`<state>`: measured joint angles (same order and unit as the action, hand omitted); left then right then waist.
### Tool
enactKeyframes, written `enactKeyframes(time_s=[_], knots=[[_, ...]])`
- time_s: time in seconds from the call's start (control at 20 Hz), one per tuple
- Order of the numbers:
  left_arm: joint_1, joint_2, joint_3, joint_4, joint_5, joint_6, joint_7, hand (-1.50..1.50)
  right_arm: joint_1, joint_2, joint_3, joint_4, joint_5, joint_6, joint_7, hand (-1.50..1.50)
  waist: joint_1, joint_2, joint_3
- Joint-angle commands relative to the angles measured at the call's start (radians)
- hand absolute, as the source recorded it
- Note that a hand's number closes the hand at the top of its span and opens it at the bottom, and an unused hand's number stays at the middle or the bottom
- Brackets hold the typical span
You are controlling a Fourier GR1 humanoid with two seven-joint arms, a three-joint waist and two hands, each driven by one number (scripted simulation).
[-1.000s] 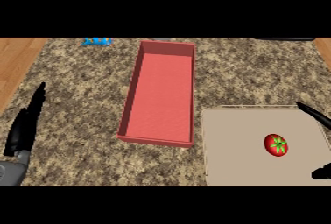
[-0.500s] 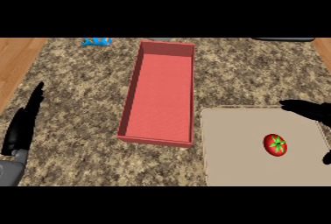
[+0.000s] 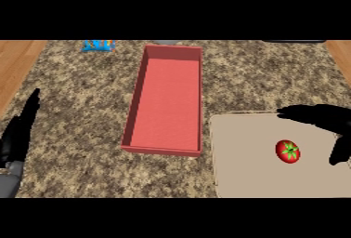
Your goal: Pick the tomato from the tray and place it in the cardboard box
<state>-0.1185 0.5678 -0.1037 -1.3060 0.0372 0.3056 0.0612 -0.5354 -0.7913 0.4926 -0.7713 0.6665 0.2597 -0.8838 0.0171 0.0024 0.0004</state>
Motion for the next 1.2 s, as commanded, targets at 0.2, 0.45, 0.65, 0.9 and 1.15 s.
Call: enactKeyframes(time_s=[0.2,0.45,0.65,0.9,1.15], knots=[[0.067,-0.007,0.034,-0.120,-0.035,-0.043,0.074,0.00,0.019,0.104,-0.025,-0.011,0.112,0.007,0.055,-1.50,-0.009,-0.004,0.000],[0.019,-0.039,0.093,-0.002,-0.074,-0.069,-0.006,0.00,-0.017,0.114,-0.068,0.031,0.177,0.046,0.011,-1.50,-0.013,-0.003,-0.001],[0.003,-0.055,0.103,0.009,-0.098,-0.074,-0.005,0.00,-0.029,0.129,-0.096,0.100,0.187,0.022,-0.078,-1.50,-0.010,-0.001,0.000],[0.054,-0.089,0.106,-0.013,-0.111,-0.062,-0.024,0.00,0.084,0.082,-0.080,-0.128,0.157,0.108,-0.063,-1.50,-0.020,-0.005,-0.001],[0.107,-0.073,0.119,-0.124,-0.113,-0.085,0.039,0.00,0.159,0.051,-0.099,-0.276,0.115,0.151,-0.020,-1.50,-0.019,-0.009,-0.001]])
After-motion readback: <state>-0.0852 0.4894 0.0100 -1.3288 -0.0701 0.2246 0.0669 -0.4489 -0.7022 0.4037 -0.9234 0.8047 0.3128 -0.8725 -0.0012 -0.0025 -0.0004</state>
